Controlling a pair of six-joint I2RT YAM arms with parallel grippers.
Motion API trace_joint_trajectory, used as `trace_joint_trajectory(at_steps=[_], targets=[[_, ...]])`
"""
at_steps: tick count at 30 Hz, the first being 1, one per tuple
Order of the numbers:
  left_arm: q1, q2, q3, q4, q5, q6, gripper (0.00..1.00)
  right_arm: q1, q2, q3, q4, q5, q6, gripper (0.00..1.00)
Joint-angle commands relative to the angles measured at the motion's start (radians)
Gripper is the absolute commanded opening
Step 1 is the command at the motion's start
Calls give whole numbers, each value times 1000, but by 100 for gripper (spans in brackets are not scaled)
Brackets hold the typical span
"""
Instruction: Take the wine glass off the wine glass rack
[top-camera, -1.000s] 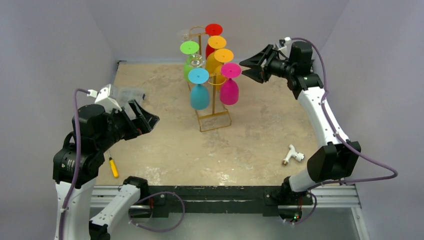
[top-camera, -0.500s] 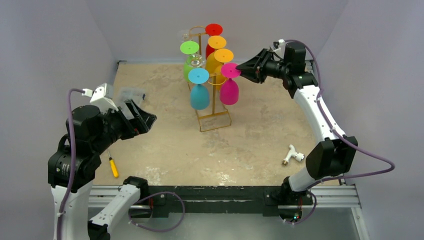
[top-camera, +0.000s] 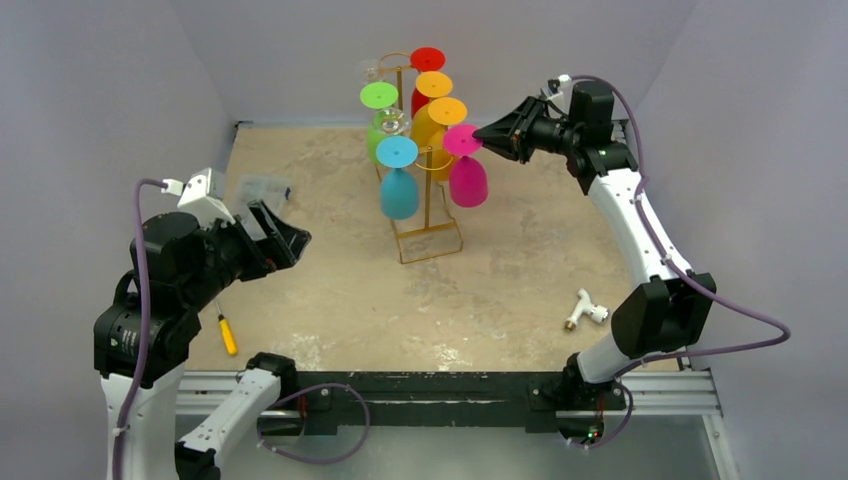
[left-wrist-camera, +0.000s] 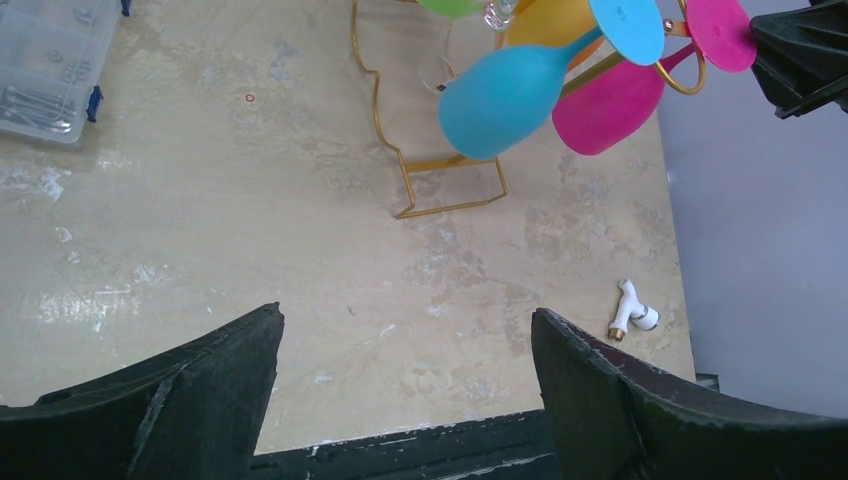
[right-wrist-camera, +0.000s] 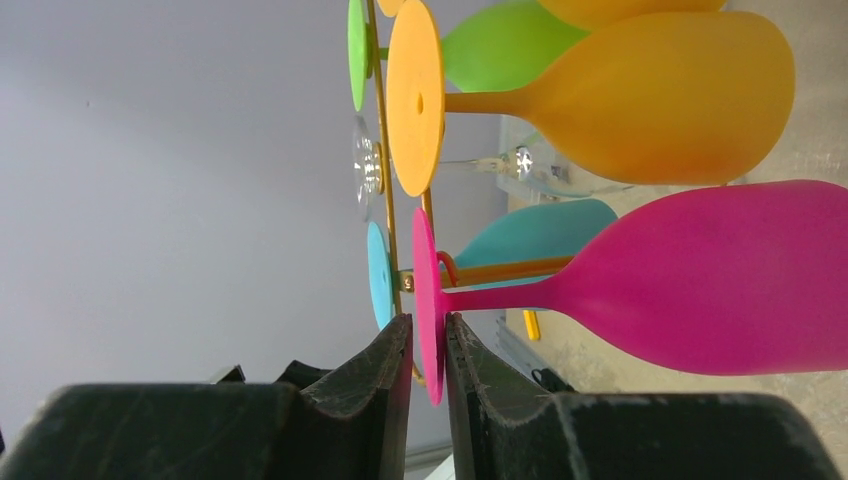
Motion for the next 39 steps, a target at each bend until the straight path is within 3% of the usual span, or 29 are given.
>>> trace_joint_trajectory(at_steps=[1, 12, 17, 19, 26, 30, 39], targets=[[-1, -11, 13, 8, -13, 5, 91, 8, -3, 34, 7, -35, -18, 18], [-2, -12, 8, 11, -11, 0, 91, 23, 6, 19, 3, -48, -26, 18], [-2, -22, 0, 11, -17, -4, 90, 24, 3, 10, 0, -53, -28, 9], [-1, -28, -5, 10, -18, -8, 90, 25, 3, 6, -1, -57, -29, 0], [-1, -48, -22, 10, -24, -17, 90, 24, 1, -3, 7, -71, -11, 0], [-1, -55, -20, 8, -36, -17, 90, 15, 7, -21, 100, -105, 76, 0], [-2, -74, -18, -3, -53, -20, 90, 8, 31, 30, 63, -95, 74, 0]])
